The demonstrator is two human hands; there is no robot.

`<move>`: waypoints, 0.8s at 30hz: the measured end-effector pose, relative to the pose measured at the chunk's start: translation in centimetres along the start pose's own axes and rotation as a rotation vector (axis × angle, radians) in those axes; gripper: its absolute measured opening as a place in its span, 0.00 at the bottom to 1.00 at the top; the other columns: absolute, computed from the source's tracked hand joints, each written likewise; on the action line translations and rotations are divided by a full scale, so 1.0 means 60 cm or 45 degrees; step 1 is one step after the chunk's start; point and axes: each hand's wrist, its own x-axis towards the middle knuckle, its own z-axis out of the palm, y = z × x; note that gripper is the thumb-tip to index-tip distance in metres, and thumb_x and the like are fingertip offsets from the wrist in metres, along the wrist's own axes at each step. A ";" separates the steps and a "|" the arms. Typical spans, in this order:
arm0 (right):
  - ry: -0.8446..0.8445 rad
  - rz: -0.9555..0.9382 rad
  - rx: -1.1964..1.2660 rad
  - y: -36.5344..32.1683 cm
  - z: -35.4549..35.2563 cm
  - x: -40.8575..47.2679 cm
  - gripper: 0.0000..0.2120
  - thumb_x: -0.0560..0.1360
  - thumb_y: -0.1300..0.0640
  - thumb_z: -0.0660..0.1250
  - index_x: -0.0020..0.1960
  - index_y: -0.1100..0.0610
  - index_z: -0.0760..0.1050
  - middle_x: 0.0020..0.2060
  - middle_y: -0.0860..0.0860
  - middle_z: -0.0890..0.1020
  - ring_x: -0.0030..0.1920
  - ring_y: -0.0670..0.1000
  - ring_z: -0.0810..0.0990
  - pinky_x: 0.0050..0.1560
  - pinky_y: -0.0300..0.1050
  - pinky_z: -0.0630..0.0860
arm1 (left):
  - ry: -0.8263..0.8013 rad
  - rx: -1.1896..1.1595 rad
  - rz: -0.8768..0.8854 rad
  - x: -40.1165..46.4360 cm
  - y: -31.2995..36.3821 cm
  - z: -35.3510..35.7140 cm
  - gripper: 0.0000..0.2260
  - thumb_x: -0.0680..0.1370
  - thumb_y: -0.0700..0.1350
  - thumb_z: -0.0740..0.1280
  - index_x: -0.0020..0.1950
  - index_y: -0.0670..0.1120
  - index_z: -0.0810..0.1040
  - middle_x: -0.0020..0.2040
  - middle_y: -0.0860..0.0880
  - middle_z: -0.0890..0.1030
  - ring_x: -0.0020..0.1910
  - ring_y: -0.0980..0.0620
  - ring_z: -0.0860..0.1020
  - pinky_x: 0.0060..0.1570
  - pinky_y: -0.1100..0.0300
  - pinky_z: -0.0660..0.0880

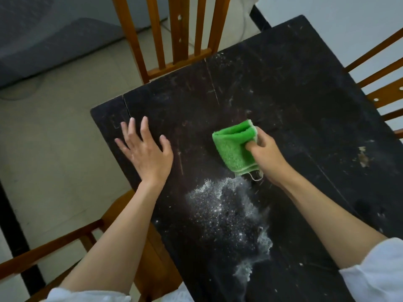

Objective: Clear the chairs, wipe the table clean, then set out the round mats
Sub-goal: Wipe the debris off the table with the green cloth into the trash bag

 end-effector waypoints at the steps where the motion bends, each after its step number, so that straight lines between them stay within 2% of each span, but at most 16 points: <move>1: -0.028 0.032 0.079 -0.009 -0.004 0.002 0.18 0.74 0.72 0.55 0.46 0.52 0.73 0.41 0.49 0.78 0.42 0.44 0.76 0.45 0.38 0.73 | 0.005 -0.133 0.051 0.000 0.024 -0.002 0.24 0.77 0.49 0.60 0.72 0.44 0.63 0.73 0.42 0.63 0.75 0.44 0.55 0.74 0.48 0.47; 2: -0.064 0.063 0.150 -0.015 -0.004 0.002 0.18 0.74 0.73 0.55 0.47 0.51 0.74 0.42 0.49 0.78 0.43 0.45 0.77 0.45 0.39 0.75 | -0.086 -0.356 0.091 -0.003 0.051 -0.005 0.24 0.78 0.48 0.60 0.72 0.44 0.63 0.71 0.43 0.66 0.73 0.45 0.60 0.73 0.51 0.54; 3: -0.092 0.095 0.224 -0.023 -0.003 0.004 0.18 0.74 0.73 0.55 0.47 0.52 0.74 0.42 0.49 0.79 0.42 0.46 0.78 0.44 0.40 0.76 | -0.279 -0.647 0.074 -0.005 0.079 -0.008 0.23 0.78 0.48 0.60 0.72 0.44 0.64 0.68 0.44 0.69 0.70 0.48 0.66 0.70 0.53 0.62; 5: -0.109 0.170 0.367 -0.029 0.004 0.006 0.17 0.74 0.73 0.55 0.47 0.53 0.74 0.41 0.51 0.79 0.41 0.47 0.79 0.41 0.39 0.78 | -0.801 -1.184 -0.182 -0.014 0.125 -0.017 0.17 0.80 0.50 0.59 0.68 0.47 0.69 0.62 0.45 0.76 0.63 0.48 0.74 0.61 0.53 0.72; 6: -0.086 0.179 0.395 -0.029 0.008 0.008 0.16 0.74 0.73 0.56 0.46 0.53 0.74 0.41 0.51 0.79 0.41 0.48 0.79 0.41 0.39 0.78 | -0.986 -1.342 -0.320 -0.017 0.137 -0.015 0.13 0.81 0.50 0.59 0.62 0.48 0.73 0.59 0.44 0.78 0.60 0.47 0.77 0.58 0.51 0.75; 7: -0.038 0.154 0.352 -0.027 0.012 0.009 0.15 0.73 0.73 0.58 0.47 0.53 0.73 0.41 0.51 0.79 0.41 0.48 0.79 0.43 0.40 0.78 | -1.062 -1.376 -0.375 -0.021 0.142 -0.009 0.09 0.80 0.49 0.60 0.56 0.49 0.76 0.56 0.44 0.81 0.57 0.46 0.79 0.55 0.48 0.77; 9: 0.123 -0.015 0.005 -0.017 0.015 0.008 0.13 0.72 0.69 0.61 0.48 0.53 0.72 0.42 0.49 0.78 0.43 0.47 0.77 0.46 0.43 0.76 | -0.923 -1.206 -0.321 -0.027 0.146 0.006 0.06 0.77 0.50 0.65 0.47 0.50 0.80 0.48 0.44 0.83 0.50 0.46 0.82 0.49 0.45 0.80; 11: 0.250 -0.188 -0.454 -0.007 0.020 0.002 0.11 0.72 0.64 0.62 0.51 0.52 0.72 0.46 0.48 0.76 0.45 0.49 0.76 0.46 0.48 0.74 | -0.759 -1.063 -0.388 -0.028 0.150 0.020 0.11 0.73 0.51 0.68 0.42 0.44 0.81 0.42 0.40 0.83 0.45 0.43 0.83 0.44 0.44 0.80; 12: 0.280 -0.242 -0.631 -0.004 0.022 0.000 0.11 0.73 0.62 0.62 0.53 0.52 0.72 0.49 0.49 0.75 0.47 0.50 0.75 0.46 0.49 0.72 | -0.735 -1.057 -0.456 -0.027 0.158 0.023 0.14 0.72 0.52 0.68 0.42 0.40 0.81 0.42 0.38 0.83 0.45 0.41 0.83 0.44 0.44 0.80; 14: 0.252 -0.309 -0.802 -0.003 0.029 -0.004 0.13 0.75 0.58 0.61 0.59 0.53 0.73 0.53 0.50 0.74 0.53 0.52 0.74 0.50 0.51 0.72 | -0.795 -1.181 -0.645 -0.021 0.176 0.019 0.12 0.75 0.50 0.67 0.42 0.41 0.81 0.44 0.38 0.83 0.47 0.42 0.82 0.43 0.49 0.81; 15: 0.217 -0.312 -0.851 -0.005 0.032 -0.006 0.14 0.76 0.55 0.60 0.62 0.54 0.73 0.55 0.51 0.73 0.55 0.52 0.72 0.52 0.52 0.72 | -0.873 -1.266 -0.752 -0.016 0.185 0.016 0.12 0.78 0.50 0.64 0.44 0.43 0.81 0.45 0.40 0.83 0.47 0.44 0.82 0.41 0.53 0.81; 17: 0.131 -0.265 -0.940 -0.006 0.029 0.002 0.20 0.77 0.47 0.58 0.66 0.55 0.70 0.58 0.51 0.71 0.58 0.52 0.70 0.57 0.51 0.71 | -1.060 -1.396 -0.888 -0.005 0.194 0.007 0.18 0.81 0.55 0.57 0.49 0.43 0.79 0.47 0.43 0.83 0.47 0.48 0.82 0.41 0.58 0.80; 19: 0.035 -0.194 -0.913 -0.009 0.015 0.022 0.24 0.76 0.44 0.60 0.67 0.57 0.68 0.59 0.52 0.70 0.60 0.52 0.68 0.59 0.47 0.69 | -1.204 -1.457 -0.891 0.009 0.189 0.004 0.27 0.80 0.61 0.49 0.55 0.42 0.78 0.51 0.44 0.82 0.51 0.48 0.80 0.50 0.56 0.77; 20: 0.012 -0.187 -0.839 -0.009 0.006 0.036 0.23 0.76 0.47 0.62 0.66 0.59 0.68 0.57 0.53 0.71 0.59 0.53 0.70 0.58 0.43 0.67 | -1.273 -1.475 -0.854 0.016 0.188 0.001 0.31 0.80 0.62 0.46 0.60 0.41 0.76 0.54 0.43 0.81 0.55 0.47 0.79 0.56 0.55 0.74; 22: 0.089 -0.213 -0.681 -0.006 -0.012 0.072 0.16 0.76 0.56 0.64 0.61 0.62 0.72 0.53 0.57 0.75 0.56 0.56 0.74 0.52 0.38 0.65 | -1.287 -1.453 -0.725 0.035 0.187 0.000 0.32 0.80 0.61 0.42 0.65 0.41 0.74 0.59 0.43 0.80 0.59 0.47 0.77 0.63 0.53 0.68; 24: 0.324 -0.205 -0.582 -0.002 -0.028 0.116 0.12 0.76 0.61 0.63 0.57 0.64 0.75 0.51 0.61 0.78 0.54 0.59 0.76 0.49 0.40 0.65 | -1.066 -1.249 -0.515 0.051 0.186 0.001 0.25 0.82 0.57 0.47 0.64 0.44 0.75 0.58 0.45 0.81 0.58 0.50 0.77 0.64 0.53 0.67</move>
